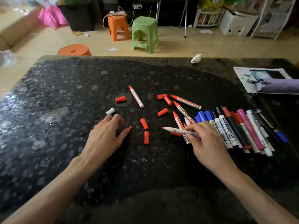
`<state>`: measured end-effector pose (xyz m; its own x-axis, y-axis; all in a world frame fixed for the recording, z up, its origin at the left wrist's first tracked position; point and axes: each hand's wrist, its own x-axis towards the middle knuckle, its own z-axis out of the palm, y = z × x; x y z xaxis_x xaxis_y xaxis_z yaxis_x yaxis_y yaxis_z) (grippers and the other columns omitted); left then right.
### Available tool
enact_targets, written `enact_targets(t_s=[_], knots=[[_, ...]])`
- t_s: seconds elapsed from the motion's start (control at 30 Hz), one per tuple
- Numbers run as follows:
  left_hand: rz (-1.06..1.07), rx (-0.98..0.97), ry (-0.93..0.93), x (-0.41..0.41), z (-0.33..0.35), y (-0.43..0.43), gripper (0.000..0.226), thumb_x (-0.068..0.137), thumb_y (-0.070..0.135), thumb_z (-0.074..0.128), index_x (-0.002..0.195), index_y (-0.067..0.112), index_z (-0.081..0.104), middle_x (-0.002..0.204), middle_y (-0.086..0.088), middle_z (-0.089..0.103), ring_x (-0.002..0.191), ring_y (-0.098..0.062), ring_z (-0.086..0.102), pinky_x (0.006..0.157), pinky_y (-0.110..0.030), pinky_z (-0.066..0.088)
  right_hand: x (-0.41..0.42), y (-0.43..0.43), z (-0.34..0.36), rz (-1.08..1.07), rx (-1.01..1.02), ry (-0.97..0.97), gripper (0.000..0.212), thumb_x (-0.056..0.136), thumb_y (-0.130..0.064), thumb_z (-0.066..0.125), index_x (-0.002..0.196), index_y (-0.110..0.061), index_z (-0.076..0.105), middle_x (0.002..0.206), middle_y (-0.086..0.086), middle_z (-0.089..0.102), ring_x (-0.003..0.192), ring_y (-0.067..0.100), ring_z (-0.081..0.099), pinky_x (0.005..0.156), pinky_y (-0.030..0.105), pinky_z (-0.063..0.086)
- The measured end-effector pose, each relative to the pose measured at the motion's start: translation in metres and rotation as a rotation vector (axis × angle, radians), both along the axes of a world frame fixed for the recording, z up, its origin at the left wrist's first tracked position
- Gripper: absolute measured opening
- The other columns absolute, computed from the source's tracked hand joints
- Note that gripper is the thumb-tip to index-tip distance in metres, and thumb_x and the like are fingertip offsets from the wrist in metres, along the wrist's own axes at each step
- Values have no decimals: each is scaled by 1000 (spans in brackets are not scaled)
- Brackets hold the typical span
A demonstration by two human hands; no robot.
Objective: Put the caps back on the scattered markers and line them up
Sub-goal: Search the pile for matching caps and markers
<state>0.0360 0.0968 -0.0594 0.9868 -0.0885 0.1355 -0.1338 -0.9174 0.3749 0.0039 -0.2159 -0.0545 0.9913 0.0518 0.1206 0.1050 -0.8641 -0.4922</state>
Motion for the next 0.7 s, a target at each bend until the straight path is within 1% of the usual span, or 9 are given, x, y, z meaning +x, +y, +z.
enact_targets(t_s=[0.07,0.1,0.17,0.23,0.37,0.43,0.47,0.57,0.7], knots=[[-155,-113,-36,0,5,-12,22,93,50,65,108,35,58,101,15,58,86,-4,61,77,-33,55,0,-1,0,-16,-3,3,21,99,-25,66,120,-30,68,107,-17,52,107,2,45,94,23,36],[-261,-118,-18,-3,6,-21,25,94,50,63,116,39,58,104,17,56,89,-1,58,80,-28,54,0,-1,0,-19,0,4,21,99,-25,66,120,-30,68,106,-17,52,106,2,45,94,22,36],[-428,-30,28,-11,0,-38,35,97,55,57,130,44,56,115,16,52,100,0,55,85,-19,49,-2,-1,0,-18,4,9,20,100,-25,66,119,-31,67,105,-18,51,107,2,45,94,23,36],[-480,46,16,-17,-13,-47,33,98,58,50,127,42,57,117,15,51,104,-4,57,84,-17,45,-3,-2,0,-16,8,17,21,100,-25,65,119,-32,67,105,-19,50,107,2,45,96,24,37],[-433,41,-32,-19,-19,-48,17,100,49,53,104,32,54,101,14,49,88,-6,56,71,-22,49,-3,-4,1,-5,28,9,19,100,-23,65,117,-31,68,104,-17,51,106,3,49,95,24,40],[-390,-62,-13,-18,-17,-49,14,99,39,60,105,31,50,96,18,51,82,0,52,71,-24,51,-3,-5,3,-7,49,7,19,101,-21,64,117,-30,68,103,-16,52,105,4,50,92,23,40],[-344,-153,18,-17,-15,-50,19,98,34,65,109,31,49,95,20,54,80,1,54,72,-22,50,-3,-5,4,-10,59,10,19,101,-21,63,117,-30,68,103,-16,53,105,4,51,92,23,42],[-203,-380,117,-11,-11,-52,26,92,30,75,115,27,63,95,20,69,86,4,66,79,-18,53,-2,-4,6,1,89,-11,20,102,-21,61,118,-31,67,106,-15,56,105,4,54,94,27,48],[-189,-442,144,-9,-7,-51,15,91,28,77,106,29,74,94,15,74,86,-2,70,82,-27,57,-1,-1,6,28,94,-60,20,102,-20,61,117,-30,69,104,-17,57,103,4,54,93,30,49]])
